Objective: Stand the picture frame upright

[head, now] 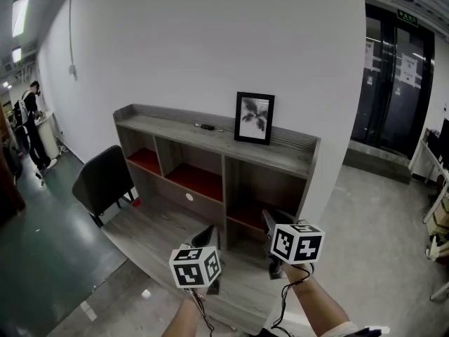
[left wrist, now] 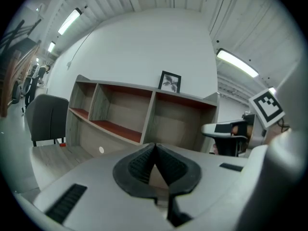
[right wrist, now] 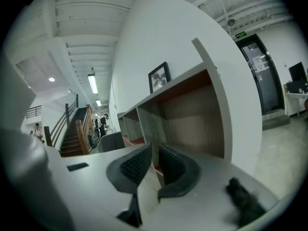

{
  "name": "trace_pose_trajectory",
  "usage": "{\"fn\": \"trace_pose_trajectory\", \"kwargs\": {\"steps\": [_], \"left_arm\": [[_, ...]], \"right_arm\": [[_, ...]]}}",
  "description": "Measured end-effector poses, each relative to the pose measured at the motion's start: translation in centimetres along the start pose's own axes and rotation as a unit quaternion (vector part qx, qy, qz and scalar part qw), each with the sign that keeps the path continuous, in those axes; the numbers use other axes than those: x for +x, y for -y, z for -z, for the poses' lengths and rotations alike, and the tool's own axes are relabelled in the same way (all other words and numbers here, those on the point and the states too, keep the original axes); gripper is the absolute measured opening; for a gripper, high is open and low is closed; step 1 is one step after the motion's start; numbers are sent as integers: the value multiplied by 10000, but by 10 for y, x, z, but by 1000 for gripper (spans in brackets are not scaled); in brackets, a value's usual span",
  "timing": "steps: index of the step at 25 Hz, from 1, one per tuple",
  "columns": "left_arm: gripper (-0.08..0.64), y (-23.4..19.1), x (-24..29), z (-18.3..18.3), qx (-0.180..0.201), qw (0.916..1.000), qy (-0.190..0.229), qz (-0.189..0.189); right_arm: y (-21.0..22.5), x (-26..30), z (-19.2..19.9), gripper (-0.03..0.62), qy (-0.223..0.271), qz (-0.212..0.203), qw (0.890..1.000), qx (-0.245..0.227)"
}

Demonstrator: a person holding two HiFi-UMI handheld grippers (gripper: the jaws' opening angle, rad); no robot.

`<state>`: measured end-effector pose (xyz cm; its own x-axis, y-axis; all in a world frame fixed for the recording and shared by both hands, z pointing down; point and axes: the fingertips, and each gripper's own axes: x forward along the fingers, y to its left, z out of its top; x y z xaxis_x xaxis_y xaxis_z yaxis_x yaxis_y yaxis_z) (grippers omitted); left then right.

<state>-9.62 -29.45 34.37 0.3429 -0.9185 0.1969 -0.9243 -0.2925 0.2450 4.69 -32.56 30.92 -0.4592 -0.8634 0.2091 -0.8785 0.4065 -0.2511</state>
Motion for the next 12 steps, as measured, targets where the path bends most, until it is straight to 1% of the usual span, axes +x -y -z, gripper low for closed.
{"fn": "trace_pose_trajectory", "kwargs": {"steps": [4, 8, 12], "left_arm": [[14, 6, -7, 19, -105, 9999, -40, -22], [14, 9, -12, 36, -66, 9998, -110, -132], [14, 14, -20, 57, -62, 9994, -259, -213]], "right_arm": [[17, -10, 31, 44, -146, 125, 9998, 23], [30, -16, 56, 40, -369, 234, 9990, 59], [42, -26, 74, 40, -483, 382, 9980, 155]]}}
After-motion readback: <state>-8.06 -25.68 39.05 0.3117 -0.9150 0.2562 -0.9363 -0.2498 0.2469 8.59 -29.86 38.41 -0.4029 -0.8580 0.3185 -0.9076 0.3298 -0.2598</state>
